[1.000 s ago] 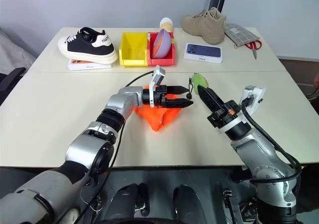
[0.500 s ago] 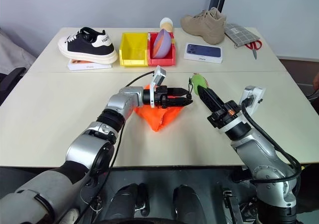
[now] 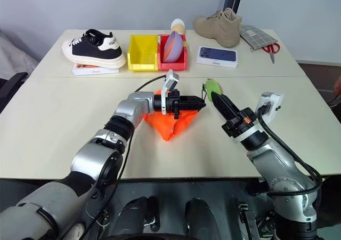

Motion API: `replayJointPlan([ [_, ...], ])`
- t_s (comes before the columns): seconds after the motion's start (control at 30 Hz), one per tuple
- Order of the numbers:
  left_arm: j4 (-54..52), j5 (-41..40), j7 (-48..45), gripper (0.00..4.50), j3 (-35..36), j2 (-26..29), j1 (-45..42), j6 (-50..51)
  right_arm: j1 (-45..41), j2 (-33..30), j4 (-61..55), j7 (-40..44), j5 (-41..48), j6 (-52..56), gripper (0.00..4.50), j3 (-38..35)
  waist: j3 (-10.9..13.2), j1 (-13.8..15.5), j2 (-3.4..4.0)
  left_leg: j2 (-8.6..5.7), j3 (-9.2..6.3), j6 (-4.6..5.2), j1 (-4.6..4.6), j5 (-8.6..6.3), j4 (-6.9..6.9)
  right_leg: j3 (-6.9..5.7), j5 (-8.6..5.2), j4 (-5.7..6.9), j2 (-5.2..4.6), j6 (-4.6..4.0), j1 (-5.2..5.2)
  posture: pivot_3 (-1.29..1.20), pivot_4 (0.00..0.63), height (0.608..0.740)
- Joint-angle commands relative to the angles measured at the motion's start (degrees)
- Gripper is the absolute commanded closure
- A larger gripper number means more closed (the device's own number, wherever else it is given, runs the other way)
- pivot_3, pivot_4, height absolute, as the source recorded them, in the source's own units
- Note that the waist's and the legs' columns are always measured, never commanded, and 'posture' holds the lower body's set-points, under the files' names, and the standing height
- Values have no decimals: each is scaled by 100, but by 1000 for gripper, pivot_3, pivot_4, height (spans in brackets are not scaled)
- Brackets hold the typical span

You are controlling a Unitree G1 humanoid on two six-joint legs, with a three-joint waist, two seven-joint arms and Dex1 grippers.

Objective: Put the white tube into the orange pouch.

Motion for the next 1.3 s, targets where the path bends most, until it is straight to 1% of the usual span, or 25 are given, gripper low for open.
replayJointPlan([
  [0.03, -52, 5, -34, 4347, 44, 8, -166, -112, -52, -22, -227, 42, 26, -116, 4500, -72, 0, 1, 0, 0, 0, 0, 0, 0, 0, 0, 0, 0, 0, 0, 0, 0, 150, 740],
  [0.27, -95, 316, -119, 4347, -177, 196, -28, -327, -300, 4, -67, -168, -110, -237, 4500, -202, 0, -4, 0, 0, 0, 0, 1, 0, 1, 0, 0, 2, 1, 0, 0, 0, 150, 740],
  [0.63, -521, 1164, -573, 4347, -1007, 1042, 629, -1085, -936, 131, 381, -777, -520, -343, 4500, -333, -1, -2, 2, 1, 2, -1, 2, 1, 3, 1, 1, 6, 0, 0, 0, 0, 150, 740],
  [0.83, -722, 1178, -681, 4347, -1034, 1236, 772, -1112, -965, 155, 405, -791, -615, -248, 4500, -249, -2, -6, 3, 1, 2, -1, 3, 1, 4, 1, 1, 7, -8, 0, 2, 0, 150, 740],
  [0.9, -853, 1042, -825, 4347, -955, 1271, 828, -933, -936, 142, 354, -770, -616, -176, 4500, -173, -2, -10, 3, 1, 1, -1, 3, 1, 5, 1, 1, 9, -8, 0, 2, 0, 150, 740],
  [0.97, -1003, 856, -895, 3301, -826, 1276, 859, -683, -881, 82, 301, -727, -644, -57, 4500, -57, -2, -26, 4, 2, 1, -2, 5, 1, 4, 1, 1, 11, -5, 0, 1, 0, 150, 740],
  [1.0, -1089, 756, -870, 2960, -748, 1273, 868, -559, -841, 42, 270, -699, -657, 16, 4500, 10, -2, -26, 4, 3, 1, -2, 5, 2, 4, 1, 1, 13, -3, 0, 1, 0, 150, 740],
  [1.07, -1261, 539, -714, 2009, -540, 1279, 870, -296, -741, -52, 233, -640, -654, 198, 4500, 128, -2, -24, 4, 3, 1, -2, 6, 2, 5, 2, 1, 14, 1, 1, 1, 0, 150, 740],
  [1.1, -1378, 412, -668, 1436, -431, 1321, 888, -124, -684, -89, 216, -593, -675, 243, 3780, 160, -2, -23, 4, 3, 1, -2, 6, 2, 5, 2, 1, 15, 1, 1, 1, 0, 150, 740],
  [1.13, -1479, 330, -644, 929, -362, 1353, 913, 7, -642, -111, 197, -564, -690, 267, 3419, 176, -2, -23, 4, 3, 1, -2, 5, 2, 6, 2, 1, 15, 0, 1, 1, 0, 150, 740],
  [1.17, -1640, 199, -586, 435, -224, 1428, 972, 169, -577, -153, 161, -544, -746, 287, 2965, 183, -2, -22, 4, 3, 1, -2, 5, 2, 6, 2, 1, 15, 0, 1, 1, 0, 150, 740],
  [1.2, -1797, 81, -513, 369, -96, 1503, 1035, 311, -518, -196, 130, -532, -822, 300, 2377, 193, -2, -22, 4, 3, 1, -2, 5, 2, 7, 3, 1, 15, 0, 1, 1, 0, 150, 740],
  [1.3, -2406, -254, -216, 369, 306, 1822, 1338, 779, -241, -366, 40, -362, -1114, 277, 864, 256, -2, -27, 4, 3, 1, -3, 6, 2, 7, 3, 1, 17, -2, 2, 2, 0, 150, 740],
])
